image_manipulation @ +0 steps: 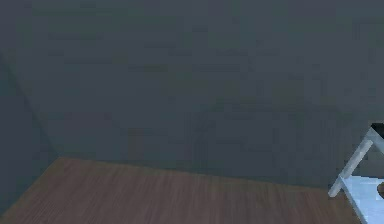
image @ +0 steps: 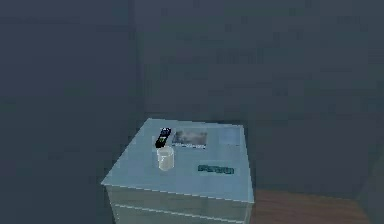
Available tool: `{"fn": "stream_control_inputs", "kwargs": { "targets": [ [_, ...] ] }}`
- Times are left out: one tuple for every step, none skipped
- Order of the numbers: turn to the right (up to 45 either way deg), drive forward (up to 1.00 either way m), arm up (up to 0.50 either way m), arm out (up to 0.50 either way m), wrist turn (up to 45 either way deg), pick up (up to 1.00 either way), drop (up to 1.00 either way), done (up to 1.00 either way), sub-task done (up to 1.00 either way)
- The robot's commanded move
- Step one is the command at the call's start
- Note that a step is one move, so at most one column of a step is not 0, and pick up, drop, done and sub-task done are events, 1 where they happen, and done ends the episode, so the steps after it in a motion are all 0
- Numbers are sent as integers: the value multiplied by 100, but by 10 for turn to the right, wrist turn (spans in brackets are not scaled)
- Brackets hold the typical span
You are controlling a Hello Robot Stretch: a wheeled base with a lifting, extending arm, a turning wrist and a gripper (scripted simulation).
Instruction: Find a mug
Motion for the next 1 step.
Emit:
{"fn": "stream_control_inputs", "kwargs": {
  "targets": [
    [0,0,0,0,0,0,0,100,0]
  ]
}}
